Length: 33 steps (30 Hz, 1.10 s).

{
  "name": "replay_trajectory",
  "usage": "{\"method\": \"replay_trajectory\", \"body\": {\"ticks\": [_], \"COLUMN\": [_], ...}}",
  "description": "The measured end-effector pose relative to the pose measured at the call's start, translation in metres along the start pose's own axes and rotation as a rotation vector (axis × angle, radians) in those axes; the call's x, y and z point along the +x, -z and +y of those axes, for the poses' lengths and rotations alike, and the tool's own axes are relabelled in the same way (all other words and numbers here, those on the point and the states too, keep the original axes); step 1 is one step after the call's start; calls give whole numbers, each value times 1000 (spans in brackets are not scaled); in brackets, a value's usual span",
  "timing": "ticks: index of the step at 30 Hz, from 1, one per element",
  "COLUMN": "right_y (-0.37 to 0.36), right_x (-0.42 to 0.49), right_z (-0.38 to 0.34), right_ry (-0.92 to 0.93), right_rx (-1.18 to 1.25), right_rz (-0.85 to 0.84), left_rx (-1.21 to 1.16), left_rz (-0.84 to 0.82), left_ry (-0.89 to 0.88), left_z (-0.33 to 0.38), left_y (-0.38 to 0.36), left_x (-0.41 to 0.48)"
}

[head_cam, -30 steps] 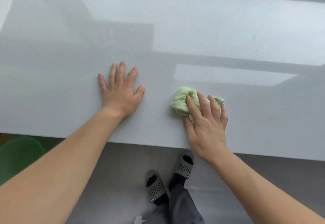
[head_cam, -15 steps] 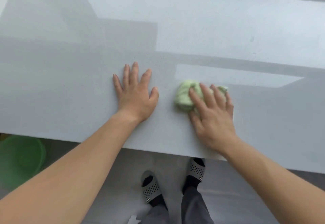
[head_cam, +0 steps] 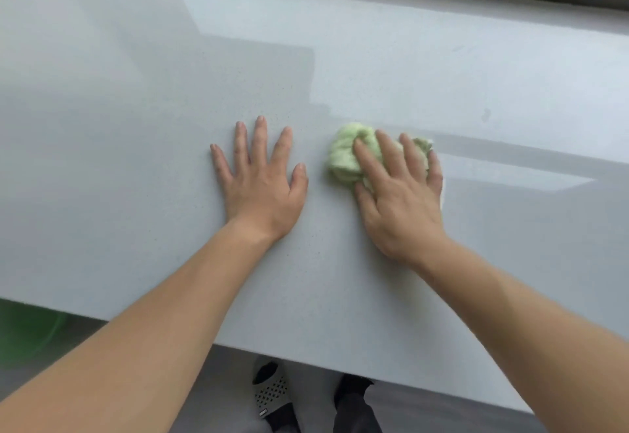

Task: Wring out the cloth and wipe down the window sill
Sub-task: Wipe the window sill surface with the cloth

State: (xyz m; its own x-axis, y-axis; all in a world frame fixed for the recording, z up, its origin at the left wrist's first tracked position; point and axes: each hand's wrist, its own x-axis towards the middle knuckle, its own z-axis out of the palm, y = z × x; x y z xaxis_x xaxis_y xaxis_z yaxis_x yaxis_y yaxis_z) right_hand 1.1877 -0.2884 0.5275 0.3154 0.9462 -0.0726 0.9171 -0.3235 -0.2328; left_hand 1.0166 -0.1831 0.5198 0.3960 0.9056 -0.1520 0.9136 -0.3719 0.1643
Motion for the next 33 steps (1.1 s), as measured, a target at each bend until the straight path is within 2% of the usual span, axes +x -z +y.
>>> {"method": "replay_trajectory", "body": {"ticks": [2, 4, 7, 9, 11, 15, 17, 19, 23, 24, 27, 29, 33], "right_y": [4, 12, 22, 23, 21, 17, 25, 30, 28, 25, 19, 26, 41], "right_x": [-6, 25, 95, 129, 136, 107, 129, 170, 227, 229, 230, 246, 277], "right_z": [15, 43, 70, 66, 49, 46, 68, 86, 75, 63, 38, 45, 83], "right_ry": [231, 285, 4, -202, -235, 178, 266, 184, -135, -117, 186, 317, 297], "right_rx": [-43, -57, 4, 72, 76, -33, -45, -26, 36, 19, -34, -33, -7], "right_rz": [-86, -104, -38, 1, 28, -65, -81, -42, 47, 40, -27, -55, -51], "left_rx": [-11, -36, -118, -161, -175, -9, 18, 23, 24, 26, 37, 32, 27], "left_rz": [5, 65, 142, 126, 78, 64, 66, 61, 66, 65, 58, 57, 55], "left_ry": [11, 13, 3, -8, 14, 65, 70, 78, 81, 78, 77, 81, 82], "left_z": [2, 7, 18, 29, 40, 52, 54, 54, 56, 56, 55, 55, 56], "left_y": [3, 5, 6, 7, 6, -2, -3, -3, -3, -3, -1, -1, 1], "left_x": [3, 10, 32, 55, 77, 86, 85, 85, 87, 87, 87, 87, 88]}}
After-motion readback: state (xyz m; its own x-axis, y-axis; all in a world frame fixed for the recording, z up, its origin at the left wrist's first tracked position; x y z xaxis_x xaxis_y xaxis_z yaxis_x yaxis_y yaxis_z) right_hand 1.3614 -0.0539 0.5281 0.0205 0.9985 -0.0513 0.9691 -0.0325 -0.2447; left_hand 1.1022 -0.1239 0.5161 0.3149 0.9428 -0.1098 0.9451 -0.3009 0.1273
